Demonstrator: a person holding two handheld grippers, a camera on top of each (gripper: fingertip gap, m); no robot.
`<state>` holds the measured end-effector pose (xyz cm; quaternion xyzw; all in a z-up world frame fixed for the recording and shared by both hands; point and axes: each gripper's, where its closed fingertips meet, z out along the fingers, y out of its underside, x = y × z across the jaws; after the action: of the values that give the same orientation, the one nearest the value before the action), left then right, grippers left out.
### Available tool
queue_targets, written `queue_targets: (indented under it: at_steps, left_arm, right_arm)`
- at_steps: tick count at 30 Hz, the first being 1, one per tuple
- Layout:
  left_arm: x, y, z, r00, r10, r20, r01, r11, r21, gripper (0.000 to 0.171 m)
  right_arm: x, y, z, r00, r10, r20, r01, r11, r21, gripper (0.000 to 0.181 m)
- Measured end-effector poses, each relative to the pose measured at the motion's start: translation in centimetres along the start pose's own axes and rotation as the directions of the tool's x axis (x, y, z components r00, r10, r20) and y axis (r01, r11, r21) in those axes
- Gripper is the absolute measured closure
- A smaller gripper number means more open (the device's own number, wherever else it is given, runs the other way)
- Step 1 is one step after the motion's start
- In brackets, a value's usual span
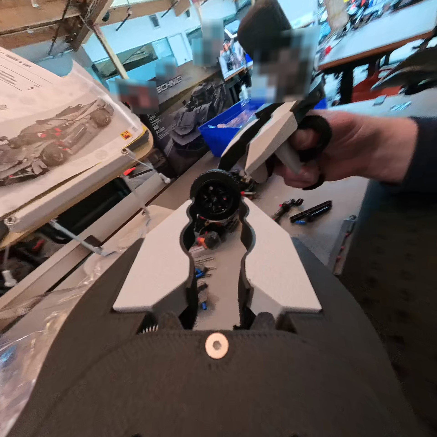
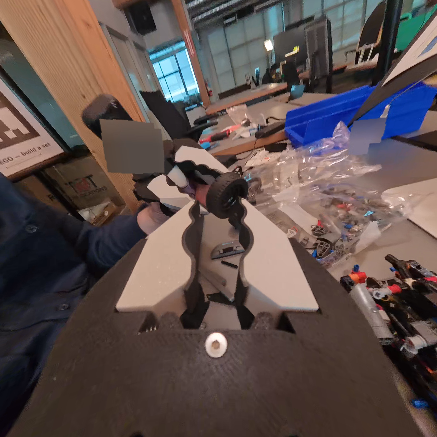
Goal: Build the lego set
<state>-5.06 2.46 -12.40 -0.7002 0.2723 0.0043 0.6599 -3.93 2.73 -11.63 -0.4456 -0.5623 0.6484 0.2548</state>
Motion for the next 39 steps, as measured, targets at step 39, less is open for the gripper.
queue_targets:
  at_steps: [39]
  left_arm:
    - [0.2,2.4,1.4,0.978,0.197,0.067,-0.181,0.964,-0.194,0.144]
  right_arm:
    - [1.6,2.3,1.0,0.979,-0.157,-0.131,0.134,0.976,-0.172,0.154]
